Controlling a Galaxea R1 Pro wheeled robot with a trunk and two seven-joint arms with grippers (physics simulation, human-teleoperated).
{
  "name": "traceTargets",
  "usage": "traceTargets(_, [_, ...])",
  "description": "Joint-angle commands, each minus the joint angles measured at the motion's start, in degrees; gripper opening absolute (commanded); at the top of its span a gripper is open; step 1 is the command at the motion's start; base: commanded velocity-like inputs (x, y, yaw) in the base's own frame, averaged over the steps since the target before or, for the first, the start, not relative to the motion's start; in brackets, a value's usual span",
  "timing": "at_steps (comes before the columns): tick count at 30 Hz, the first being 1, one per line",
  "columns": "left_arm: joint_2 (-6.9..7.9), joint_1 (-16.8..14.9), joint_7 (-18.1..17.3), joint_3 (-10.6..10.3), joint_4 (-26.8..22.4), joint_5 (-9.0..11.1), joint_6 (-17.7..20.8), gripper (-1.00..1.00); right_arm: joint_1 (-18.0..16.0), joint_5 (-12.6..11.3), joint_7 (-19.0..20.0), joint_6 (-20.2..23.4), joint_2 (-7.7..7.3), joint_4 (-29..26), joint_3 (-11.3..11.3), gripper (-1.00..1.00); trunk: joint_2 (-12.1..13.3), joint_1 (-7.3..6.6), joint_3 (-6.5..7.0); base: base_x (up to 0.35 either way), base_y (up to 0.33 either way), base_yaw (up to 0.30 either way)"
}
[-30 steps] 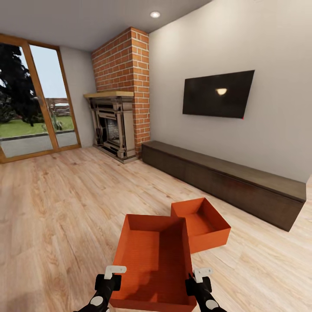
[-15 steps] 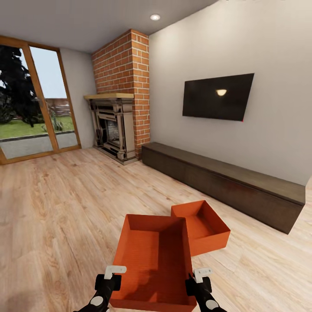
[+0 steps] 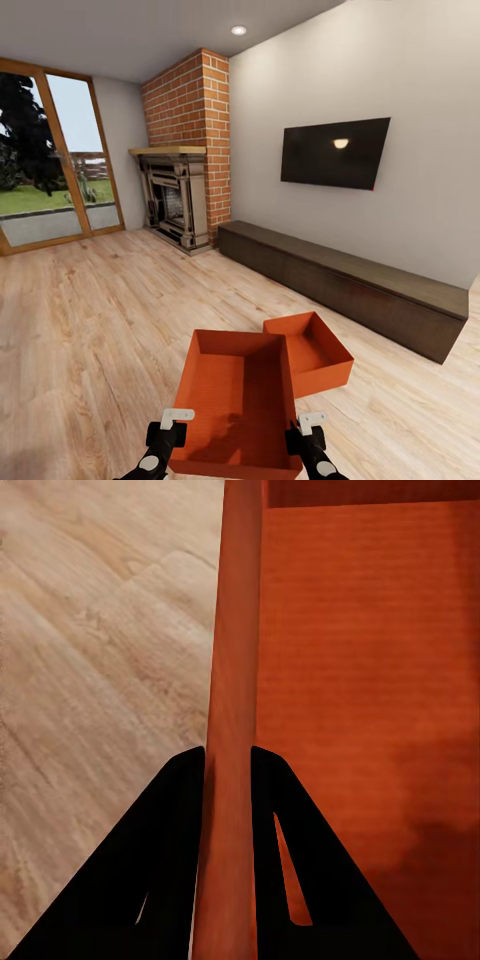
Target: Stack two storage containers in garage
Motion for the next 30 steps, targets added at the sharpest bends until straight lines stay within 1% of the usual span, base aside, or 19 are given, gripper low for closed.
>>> traceTargets(1, [-0.04,0.0,0.2,0.2,0.1,0.2,0.1,-1.0,-0.1,1.4,-0.4,0.0,0.07,-0.4,-1.8,-1.0,0.4,-0.23,0.13,0.0,0.0,0.0])
traceTargets(30, [-0.08,0.0,0.2,0.2,0.1,0.2,0.1,-1.0,-0.1,1.3,-0.5,0.0,0.07,-0.4,-1.8,-1.0,12.0,-6.6,5.33,0.0,0.0,0.0])
